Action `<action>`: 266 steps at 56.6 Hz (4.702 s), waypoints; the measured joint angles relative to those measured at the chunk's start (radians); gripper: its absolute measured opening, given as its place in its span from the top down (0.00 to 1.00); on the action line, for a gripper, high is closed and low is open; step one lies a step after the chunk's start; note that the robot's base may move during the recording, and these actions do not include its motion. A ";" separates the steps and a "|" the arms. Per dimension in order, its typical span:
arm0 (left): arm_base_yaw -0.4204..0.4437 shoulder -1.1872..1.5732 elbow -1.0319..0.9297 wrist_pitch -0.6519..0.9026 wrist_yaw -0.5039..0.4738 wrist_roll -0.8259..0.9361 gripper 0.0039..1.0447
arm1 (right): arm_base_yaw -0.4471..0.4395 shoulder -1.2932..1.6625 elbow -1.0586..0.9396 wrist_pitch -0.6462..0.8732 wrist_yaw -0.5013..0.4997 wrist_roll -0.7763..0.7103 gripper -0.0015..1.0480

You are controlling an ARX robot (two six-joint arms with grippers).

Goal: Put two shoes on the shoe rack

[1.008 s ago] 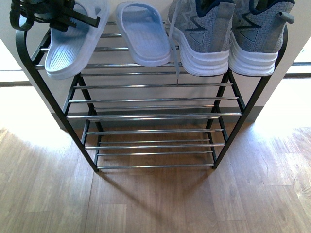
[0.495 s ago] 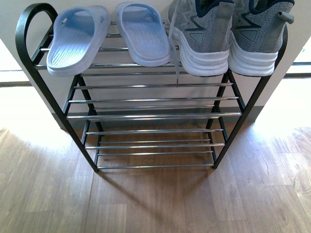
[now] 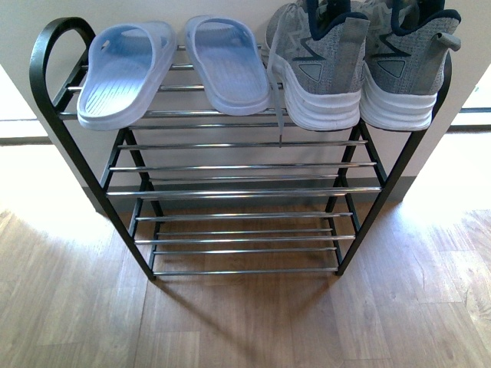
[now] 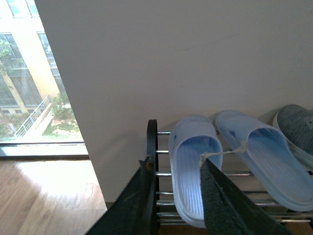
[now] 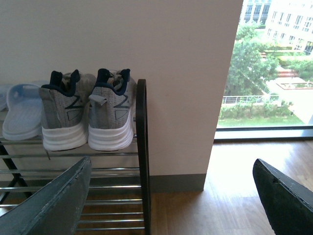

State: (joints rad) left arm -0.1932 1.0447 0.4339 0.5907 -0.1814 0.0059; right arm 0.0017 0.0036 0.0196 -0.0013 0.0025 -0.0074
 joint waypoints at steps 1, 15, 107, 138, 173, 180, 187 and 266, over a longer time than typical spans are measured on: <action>0.006 -0.014 -0.015 0.006 0.003 0.000 0.80 | 0.000 0.000 0.000 0.000 0.000 0.000 0.09; 0.064 -0.139 -0.161 0.032 0.057 -0.003 0.99 | 0.000 0.000 0.000 0.000 0.000 0.000 0.09; 0.189 -0.864 -0.420 -0.409 0.181 -0.004 0.99 | 0.000 0.000 0.000 0.000 0.000 0.000 0.09; 0.190 -1.029 -0.420 -0.591 0.181 -0.004 0.69 | 0.000 0.000 0.000 0.000 0.000 0.000 0.09; 0.190 -1.030 -0.420 -0.591 0.181 -0.004 0.09 | 0.000 0.000 0.000 0.000 0.000 0.000 0.09; 0.190 -1.030 -0.420 -0.591 0.181 -0.004 0.09 | 0.000 0.000 0.000 0.000 -0.002 0.000 0.09; 0.190 -1.030 -0.420 -0.591 0.181 -0.004 0.09 | 0.000 0.000 0.000 0.000 0.000 0.001 0.09; 0.190 -1.030 -0.420 -0.591 0.182 -0.004 0.09 | 0.000 0.000 0.000 0.000 0.000 0.001 0.09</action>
State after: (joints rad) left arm -0.0029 0.0151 0.0139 -0.0002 0.0006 0.0021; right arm 0.0013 0.0036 0.0196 -0.0013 0.0029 -0.0067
